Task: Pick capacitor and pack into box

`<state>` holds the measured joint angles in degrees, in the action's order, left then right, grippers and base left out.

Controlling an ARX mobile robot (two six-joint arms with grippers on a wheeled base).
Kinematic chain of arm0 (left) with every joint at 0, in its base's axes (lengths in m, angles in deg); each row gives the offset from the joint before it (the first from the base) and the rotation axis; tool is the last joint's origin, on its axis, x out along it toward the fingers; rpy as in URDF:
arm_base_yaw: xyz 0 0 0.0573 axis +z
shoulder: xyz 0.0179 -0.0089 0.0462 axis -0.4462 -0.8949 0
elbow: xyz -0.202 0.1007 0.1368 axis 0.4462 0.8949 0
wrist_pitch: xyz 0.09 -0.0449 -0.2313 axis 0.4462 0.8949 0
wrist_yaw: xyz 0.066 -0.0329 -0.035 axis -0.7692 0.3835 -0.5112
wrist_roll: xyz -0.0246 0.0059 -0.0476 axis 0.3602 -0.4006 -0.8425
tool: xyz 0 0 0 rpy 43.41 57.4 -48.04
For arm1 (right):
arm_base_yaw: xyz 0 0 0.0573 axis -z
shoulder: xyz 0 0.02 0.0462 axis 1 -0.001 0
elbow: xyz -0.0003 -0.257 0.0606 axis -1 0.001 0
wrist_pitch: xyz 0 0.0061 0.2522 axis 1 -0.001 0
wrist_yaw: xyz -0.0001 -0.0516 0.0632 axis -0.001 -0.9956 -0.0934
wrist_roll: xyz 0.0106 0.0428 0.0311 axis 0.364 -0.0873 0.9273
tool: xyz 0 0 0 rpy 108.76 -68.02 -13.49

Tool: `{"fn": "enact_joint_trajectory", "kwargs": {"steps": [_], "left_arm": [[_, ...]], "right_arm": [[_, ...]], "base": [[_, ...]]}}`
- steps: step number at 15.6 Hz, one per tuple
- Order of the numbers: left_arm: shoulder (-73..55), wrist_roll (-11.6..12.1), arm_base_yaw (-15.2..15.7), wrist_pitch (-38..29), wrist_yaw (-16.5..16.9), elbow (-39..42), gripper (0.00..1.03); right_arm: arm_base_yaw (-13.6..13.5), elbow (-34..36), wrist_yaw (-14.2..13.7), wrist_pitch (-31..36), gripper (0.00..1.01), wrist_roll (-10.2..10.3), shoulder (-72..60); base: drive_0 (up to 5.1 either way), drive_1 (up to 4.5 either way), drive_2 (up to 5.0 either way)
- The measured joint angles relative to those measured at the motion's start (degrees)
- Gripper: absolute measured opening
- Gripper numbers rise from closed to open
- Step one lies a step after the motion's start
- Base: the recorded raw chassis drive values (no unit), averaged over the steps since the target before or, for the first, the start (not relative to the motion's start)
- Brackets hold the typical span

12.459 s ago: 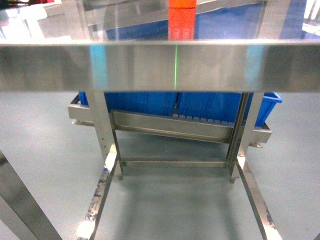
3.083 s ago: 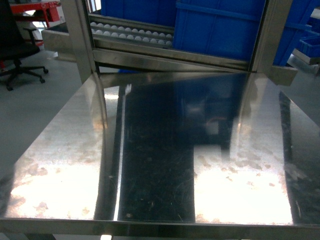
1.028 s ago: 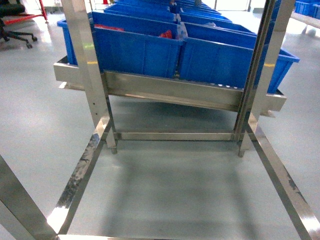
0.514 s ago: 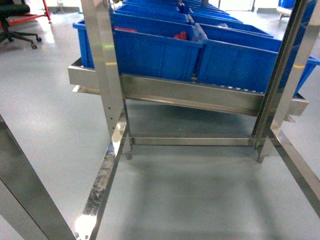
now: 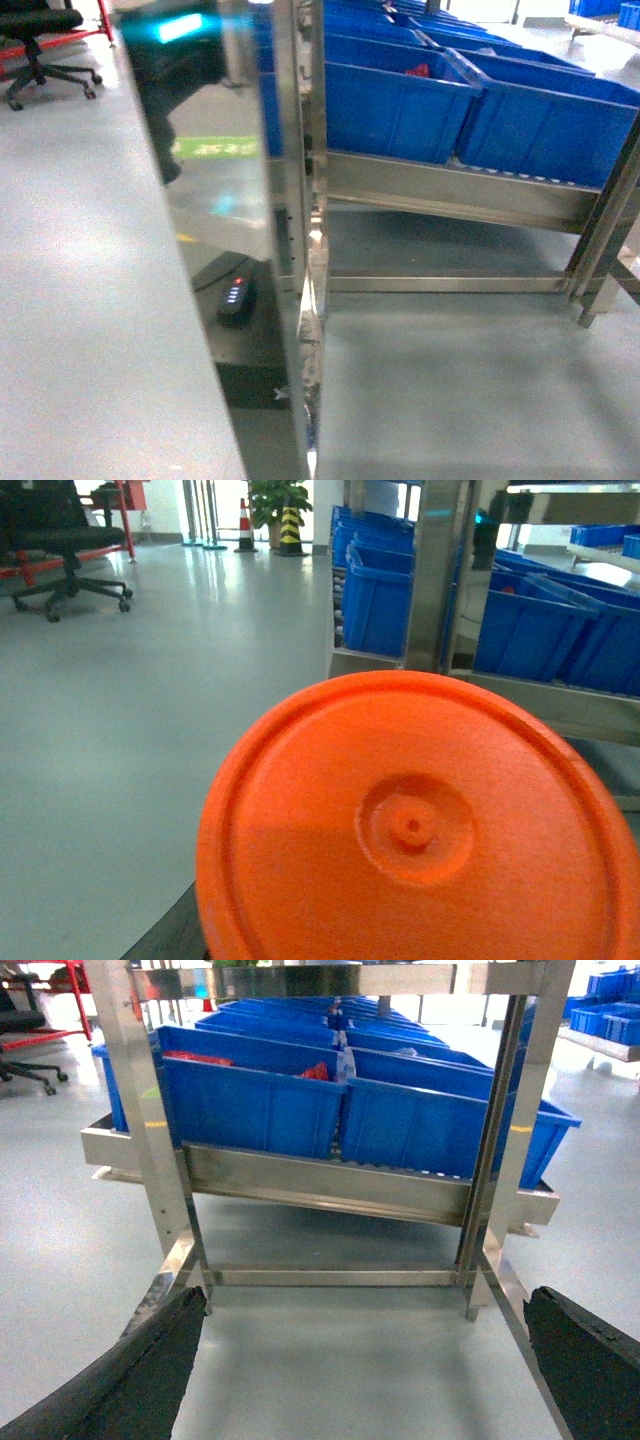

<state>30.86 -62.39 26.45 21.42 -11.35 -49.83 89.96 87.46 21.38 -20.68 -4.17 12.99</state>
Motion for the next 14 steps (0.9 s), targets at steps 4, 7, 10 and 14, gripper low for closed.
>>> {"fn": "enact_joint_trajectory", "kwargs": {"steps": [4, 7, 10, 14], "left_arm": [[0.0, 0.0, 0.0, -0.04, -0.04, 0.0, 0.44], [0.0, 0.0, 0.0, -0.11, -0.07, 0.0, 0.44], [0.0, 0.0, 0.0, -0.11, -0.07, 0.0, 0.44], [0.0, 0.0, 0.0, -0.11, -0.07, 0.0, 0.44]], "right_arm": [[0.0, 0.0, 0.02, 0.09, 0.98, 0.0, 0.0], [0.0, 0.0, 0.0, -0.24, 0.98, 0.0, 0.0], [0.0, 0.0, -0.02, 0.09, 0.98, 0.0, 0.0], [0.0, 0.0, -0.07, -0.11, 0.98, 0.0, 0.0]], "base": [[-4.8, 1.34, 3.5], [-4.8, 1.85, 3.2], [-4.9, 2.5, 2.5], [-5.0, 2.48, 2.5]]}}
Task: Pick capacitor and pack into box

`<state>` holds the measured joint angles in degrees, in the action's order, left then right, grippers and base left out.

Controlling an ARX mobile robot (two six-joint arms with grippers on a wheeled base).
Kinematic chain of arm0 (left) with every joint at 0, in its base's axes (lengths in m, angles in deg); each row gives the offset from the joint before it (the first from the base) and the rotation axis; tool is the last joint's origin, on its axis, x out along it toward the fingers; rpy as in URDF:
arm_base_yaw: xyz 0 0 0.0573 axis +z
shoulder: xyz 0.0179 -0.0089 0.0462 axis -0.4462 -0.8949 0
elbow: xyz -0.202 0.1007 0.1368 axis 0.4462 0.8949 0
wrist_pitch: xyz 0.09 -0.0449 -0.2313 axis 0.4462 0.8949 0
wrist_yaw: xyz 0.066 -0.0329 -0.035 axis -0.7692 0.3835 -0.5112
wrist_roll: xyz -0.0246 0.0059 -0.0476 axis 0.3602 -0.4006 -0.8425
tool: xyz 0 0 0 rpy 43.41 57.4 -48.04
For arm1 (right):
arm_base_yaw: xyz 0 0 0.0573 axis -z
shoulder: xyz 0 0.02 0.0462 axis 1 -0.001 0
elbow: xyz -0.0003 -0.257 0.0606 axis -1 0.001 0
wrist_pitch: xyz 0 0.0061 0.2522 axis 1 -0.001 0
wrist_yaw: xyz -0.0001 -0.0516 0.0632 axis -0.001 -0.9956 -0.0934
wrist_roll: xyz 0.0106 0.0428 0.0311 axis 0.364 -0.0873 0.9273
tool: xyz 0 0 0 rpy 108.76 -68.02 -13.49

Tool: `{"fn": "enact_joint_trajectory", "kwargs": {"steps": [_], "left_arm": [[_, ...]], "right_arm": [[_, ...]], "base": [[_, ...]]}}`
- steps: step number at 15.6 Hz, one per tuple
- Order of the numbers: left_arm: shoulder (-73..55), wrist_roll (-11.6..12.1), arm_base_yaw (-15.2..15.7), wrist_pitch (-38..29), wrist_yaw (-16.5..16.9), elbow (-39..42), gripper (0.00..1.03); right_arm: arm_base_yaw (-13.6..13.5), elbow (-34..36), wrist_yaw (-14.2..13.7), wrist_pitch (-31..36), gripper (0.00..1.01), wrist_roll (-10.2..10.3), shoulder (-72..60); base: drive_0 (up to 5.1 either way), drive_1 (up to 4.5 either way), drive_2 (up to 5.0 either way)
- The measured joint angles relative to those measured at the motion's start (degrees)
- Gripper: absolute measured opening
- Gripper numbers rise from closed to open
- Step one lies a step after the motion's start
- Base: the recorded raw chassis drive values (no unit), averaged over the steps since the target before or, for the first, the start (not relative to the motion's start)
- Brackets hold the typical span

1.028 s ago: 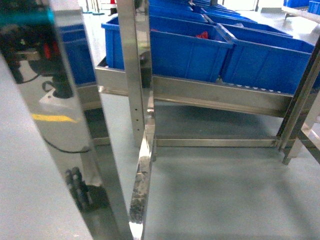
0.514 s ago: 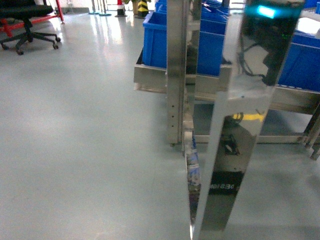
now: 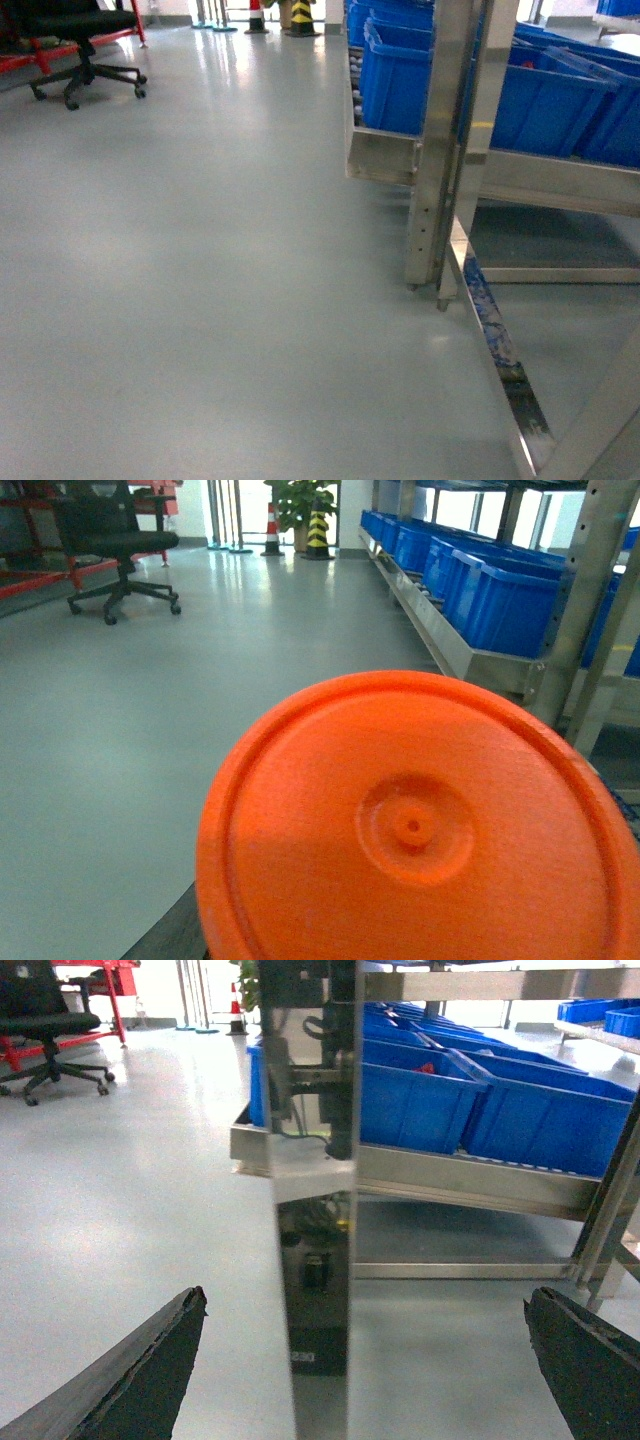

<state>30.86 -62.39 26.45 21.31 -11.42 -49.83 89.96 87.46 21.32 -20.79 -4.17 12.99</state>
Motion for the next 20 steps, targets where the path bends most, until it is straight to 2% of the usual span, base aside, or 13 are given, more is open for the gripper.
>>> {"fn": "enact_joint_trajectory", "kwargs": {"steps": [20], "left_arm": [[0.0, 0.0, 0.0, 0.0, 0.0, 0.0, 0.44]], "right_arm": [[0.0, 0.0, 0.07, 0.0, 0.98, 0.0, 0.0]], "base": [[-5.0, 2.45, 2.4]]}}
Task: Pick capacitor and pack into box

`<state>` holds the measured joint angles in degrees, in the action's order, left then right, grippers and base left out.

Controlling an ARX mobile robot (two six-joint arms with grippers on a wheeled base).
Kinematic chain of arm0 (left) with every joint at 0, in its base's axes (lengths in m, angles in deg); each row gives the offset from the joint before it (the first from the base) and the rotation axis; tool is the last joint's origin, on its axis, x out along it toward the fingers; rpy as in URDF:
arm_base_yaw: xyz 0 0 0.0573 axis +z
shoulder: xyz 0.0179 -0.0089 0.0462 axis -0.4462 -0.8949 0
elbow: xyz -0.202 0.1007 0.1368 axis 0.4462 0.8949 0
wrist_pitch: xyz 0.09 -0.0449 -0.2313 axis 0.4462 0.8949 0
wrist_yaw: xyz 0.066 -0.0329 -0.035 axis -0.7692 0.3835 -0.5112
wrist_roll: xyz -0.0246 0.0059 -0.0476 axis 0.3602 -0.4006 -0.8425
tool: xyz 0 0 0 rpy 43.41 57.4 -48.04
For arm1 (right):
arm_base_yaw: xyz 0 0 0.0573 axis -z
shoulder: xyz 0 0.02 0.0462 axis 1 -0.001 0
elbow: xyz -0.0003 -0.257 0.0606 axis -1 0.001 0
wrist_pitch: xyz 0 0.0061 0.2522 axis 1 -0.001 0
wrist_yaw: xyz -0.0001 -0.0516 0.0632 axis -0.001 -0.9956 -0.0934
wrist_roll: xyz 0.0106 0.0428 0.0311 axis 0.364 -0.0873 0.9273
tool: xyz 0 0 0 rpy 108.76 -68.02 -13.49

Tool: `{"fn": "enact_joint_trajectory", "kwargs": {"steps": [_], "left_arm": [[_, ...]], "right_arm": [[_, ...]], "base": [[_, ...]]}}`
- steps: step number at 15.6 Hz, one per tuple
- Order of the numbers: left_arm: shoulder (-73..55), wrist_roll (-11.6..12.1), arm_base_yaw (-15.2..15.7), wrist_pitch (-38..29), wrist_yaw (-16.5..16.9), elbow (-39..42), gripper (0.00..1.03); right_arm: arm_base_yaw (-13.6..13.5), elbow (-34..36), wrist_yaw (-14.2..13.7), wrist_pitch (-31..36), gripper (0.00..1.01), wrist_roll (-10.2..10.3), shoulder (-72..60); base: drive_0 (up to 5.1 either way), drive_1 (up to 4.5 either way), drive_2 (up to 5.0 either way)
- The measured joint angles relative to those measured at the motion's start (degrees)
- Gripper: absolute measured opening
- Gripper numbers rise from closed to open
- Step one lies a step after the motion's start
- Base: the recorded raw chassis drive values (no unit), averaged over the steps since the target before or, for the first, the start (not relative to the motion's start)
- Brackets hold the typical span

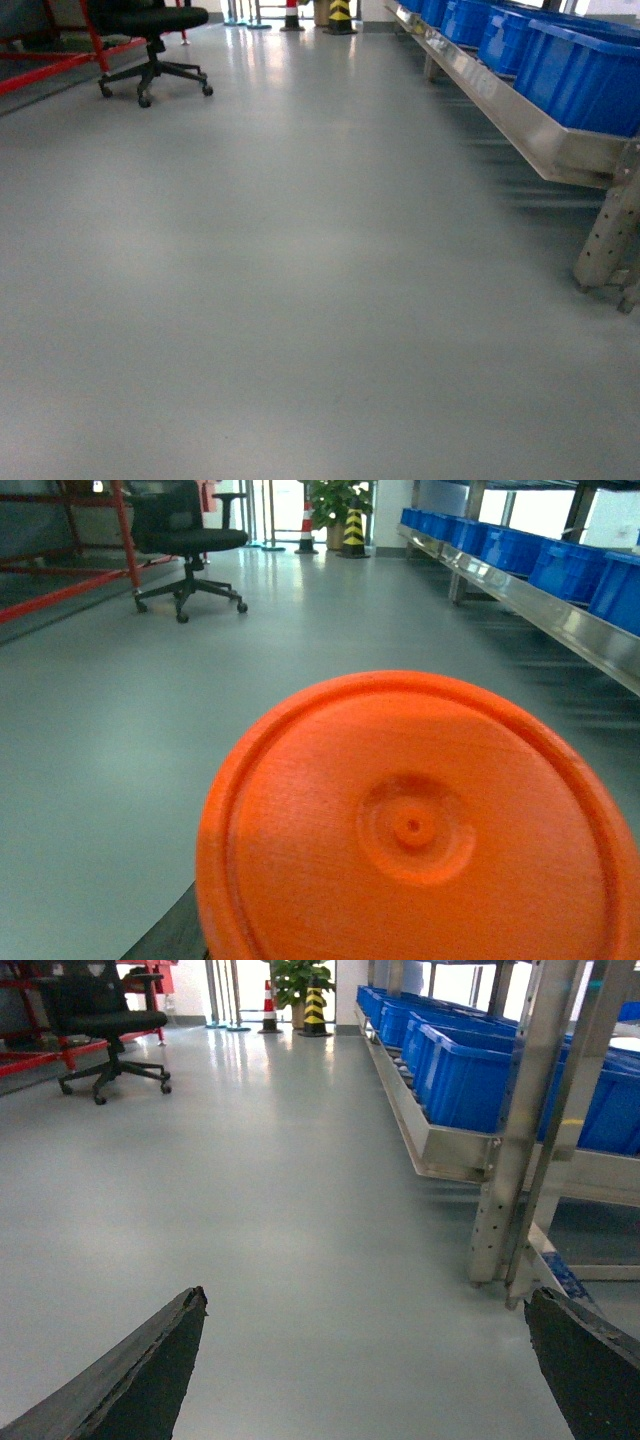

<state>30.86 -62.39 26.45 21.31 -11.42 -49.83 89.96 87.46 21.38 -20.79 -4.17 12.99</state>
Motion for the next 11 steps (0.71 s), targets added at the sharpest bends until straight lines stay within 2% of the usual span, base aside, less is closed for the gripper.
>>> {"fn": "enact_joint_trajectory", "kwargs": {"steps": [11], "left_arm": [[0.0, 0.0, 0.0, 0.09, 0.02, 0.0, 0.44]], "right_arm": [[0.0, -0.02, -0.02, -0.07, 0.98, 0.0, 0.0]], "base": [[-5.0, 2.47, 2.5]]}}
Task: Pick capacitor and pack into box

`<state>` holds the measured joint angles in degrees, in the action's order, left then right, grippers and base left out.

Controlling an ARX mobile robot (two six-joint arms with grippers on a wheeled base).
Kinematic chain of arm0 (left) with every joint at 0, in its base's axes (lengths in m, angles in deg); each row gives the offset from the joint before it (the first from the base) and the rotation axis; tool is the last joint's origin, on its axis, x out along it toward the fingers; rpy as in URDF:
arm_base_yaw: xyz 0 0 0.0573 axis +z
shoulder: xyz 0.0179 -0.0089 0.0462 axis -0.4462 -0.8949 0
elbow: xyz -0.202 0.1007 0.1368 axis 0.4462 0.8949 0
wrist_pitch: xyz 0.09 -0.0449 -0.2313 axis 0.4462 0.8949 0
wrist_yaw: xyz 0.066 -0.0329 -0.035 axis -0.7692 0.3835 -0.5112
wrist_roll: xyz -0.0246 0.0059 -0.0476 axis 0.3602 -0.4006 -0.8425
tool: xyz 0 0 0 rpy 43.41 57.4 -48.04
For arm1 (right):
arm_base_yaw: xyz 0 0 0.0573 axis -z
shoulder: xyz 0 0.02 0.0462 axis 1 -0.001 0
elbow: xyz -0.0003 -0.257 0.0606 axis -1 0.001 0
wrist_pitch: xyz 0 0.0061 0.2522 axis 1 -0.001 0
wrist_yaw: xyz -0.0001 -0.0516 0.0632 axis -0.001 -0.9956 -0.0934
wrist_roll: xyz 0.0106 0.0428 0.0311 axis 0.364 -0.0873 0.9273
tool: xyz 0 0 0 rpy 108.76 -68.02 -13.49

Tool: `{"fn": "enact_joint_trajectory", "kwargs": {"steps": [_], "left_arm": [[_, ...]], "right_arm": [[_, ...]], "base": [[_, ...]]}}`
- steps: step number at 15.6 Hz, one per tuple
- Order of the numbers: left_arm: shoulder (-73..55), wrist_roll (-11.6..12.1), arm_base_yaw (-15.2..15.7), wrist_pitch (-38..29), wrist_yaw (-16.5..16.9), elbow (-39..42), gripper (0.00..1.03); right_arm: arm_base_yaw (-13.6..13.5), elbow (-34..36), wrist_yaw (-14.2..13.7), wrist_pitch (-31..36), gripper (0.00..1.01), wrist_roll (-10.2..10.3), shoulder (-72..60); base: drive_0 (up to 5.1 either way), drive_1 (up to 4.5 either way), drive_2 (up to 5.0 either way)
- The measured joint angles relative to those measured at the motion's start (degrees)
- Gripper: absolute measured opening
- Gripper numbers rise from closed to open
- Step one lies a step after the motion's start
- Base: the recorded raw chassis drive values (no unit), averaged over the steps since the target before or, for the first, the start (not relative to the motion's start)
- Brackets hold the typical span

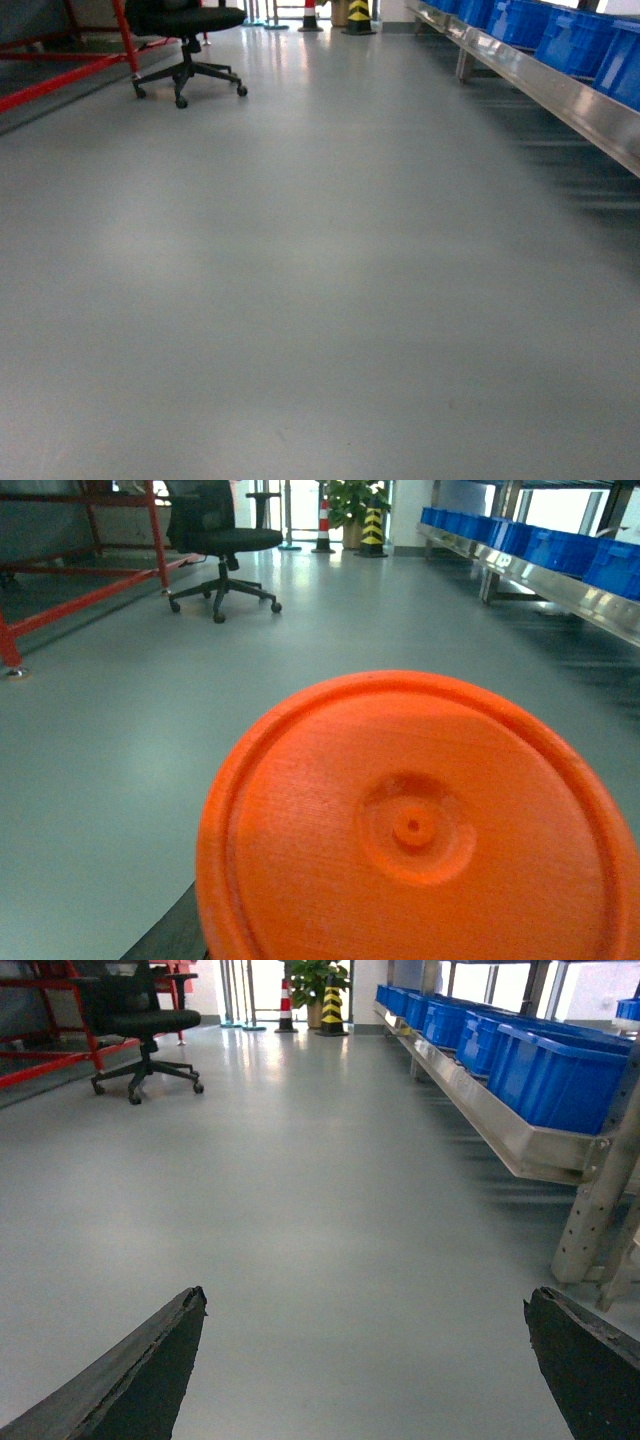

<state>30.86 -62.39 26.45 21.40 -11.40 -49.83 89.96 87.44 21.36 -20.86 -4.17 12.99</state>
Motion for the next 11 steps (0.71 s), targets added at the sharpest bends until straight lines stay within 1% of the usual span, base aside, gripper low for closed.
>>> {"fn": "enact_joint_trajectory", "kwargs": {"steps": [11], "left_arm": [[0.0, 0.0, 0.0, -0.09, -0.02, 0.0, 0.44]], "right_arm": [[0.0, 0.02, 0.0, 0.13, 0.98, 0.0, 0.0]], "base": [[-5.0, 2.44, 2.4]]}}
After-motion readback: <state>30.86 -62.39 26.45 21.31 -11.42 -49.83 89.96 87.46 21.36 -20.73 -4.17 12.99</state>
